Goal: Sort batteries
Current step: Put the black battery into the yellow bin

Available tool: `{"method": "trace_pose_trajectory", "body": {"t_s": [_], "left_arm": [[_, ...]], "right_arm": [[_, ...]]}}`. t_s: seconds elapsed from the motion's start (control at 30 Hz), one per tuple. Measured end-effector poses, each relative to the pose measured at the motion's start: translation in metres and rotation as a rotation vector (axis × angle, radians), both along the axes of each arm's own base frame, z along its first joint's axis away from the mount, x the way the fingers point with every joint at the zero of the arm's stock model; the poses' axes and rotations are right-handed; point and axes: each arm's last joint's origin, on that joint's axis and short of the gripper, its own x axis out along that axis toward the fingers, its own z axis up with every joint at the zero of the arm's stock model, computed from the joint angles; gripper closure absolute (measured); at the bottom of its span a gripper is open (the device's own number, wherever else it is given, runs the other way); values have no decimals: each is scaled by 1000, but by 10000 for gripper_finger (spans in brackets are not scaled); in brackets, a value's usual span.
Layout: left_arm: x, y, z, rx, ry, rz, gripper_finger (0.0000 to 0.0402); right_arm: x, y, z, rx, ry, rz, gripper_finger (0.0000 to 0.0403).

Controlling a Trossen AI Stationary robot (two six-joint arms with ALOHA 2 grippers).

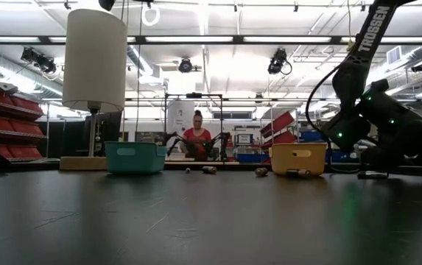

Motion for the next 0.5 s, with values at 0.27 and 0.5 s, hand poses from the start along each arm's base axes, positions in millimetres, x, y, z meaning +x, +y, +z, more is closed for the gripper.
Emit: {"method": "trace_pose_trajectory", "body": {"t_s": [0.27,0.5], "left_arm": [[-1,0,-1,4,13,4,312],[-1,0,-2,4,17,8,312]], "right_arm": [[8,-8,8,-39,-14,39,352],[6,-17,20,-75,-35,-14,352]]}}
